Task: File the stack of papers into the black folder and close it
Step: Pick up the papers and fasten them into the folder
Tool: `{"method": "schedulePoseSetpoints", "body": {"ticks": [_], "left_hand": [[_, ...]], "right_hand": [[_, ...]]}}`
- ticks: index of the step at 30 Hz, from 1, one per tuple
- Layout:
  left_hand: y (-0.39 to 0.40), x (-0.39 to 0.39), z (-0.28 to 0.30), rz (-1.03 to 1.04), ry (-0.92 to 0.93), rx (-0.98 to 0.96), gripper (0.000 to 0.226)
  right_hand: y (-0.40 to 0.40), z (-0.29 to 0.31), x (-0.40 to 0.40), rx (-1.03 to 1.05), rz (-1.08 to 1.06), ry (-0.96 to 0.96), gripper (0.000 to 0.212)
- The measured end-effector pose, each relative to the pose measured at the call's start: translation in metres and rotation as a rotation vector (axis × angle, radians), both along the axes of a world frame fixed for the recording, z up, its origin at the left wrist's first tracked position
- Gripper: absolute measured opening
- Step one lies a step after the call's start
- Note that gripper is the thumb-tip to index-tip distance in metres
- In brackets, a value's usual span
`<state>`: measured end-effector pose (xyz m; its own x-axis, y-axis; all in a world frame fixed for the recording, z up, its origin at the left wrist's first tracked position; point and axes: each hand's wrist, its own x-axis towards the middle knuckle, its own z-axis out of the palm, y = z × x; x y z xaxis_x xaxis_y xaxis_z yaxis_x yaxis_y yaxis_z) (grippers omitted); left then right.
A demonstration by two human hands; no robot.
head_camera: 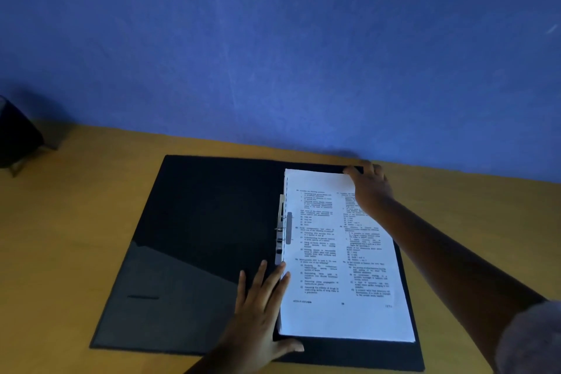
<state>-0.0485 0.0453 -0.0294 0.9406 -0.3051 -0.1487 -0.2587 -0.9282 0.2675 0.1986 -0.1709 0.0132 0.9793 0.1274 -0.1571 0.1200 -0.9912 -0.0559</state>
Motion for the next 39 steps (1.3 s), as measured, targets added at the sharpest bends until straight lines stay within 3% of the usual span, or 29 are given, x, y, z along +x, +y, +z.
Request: {"method": "schedulePoseSetpoints", "body": {"ticks": [10,15,18,25,28,33,39], "left_hand": [[-0.002,-0.001,0.003,0.016,0.001,0.023,0.106],[-0.002,-0.002,0.005,0.018,-0.037,-0.015,0.102],[-0.002,-0.003,0.006,0.010,-0.050,-0.009,0.102],[-0.001,-0.003,0.009,-0.003,-0.048,0.003,0.098],[-0.002,-0.003,0.010,-0.010,-0.038,0.008,0.096],[-0.002,-0.003,0.013,-0.003,-0.040,-0.006,0.095],[-0.002,-0.004,0.015,0.000,-0.076,-0.009,0.095]], "right_hand": [[0.003,-0.001,-0.005,0.051,0.009,-0.033,0.063],[-0.015,0.029,0.004,0.414,-0.210,-0.072,0.077],[-0.037,0.040,-0.014,0.555,-0.350,-0.114,0.073],[-0.075,0.017,-0.090,0.486,-0.508,0.089,0.042],[-0.071,0.008,-0.108,0.480,-0.539,0.212,0.040],[-0.057,0.005,-0.119,0.436,-0.482,0.194,0.049],[-0.042,0.009,-0.125,0.354,-0.473,0.167,0.041]]}}
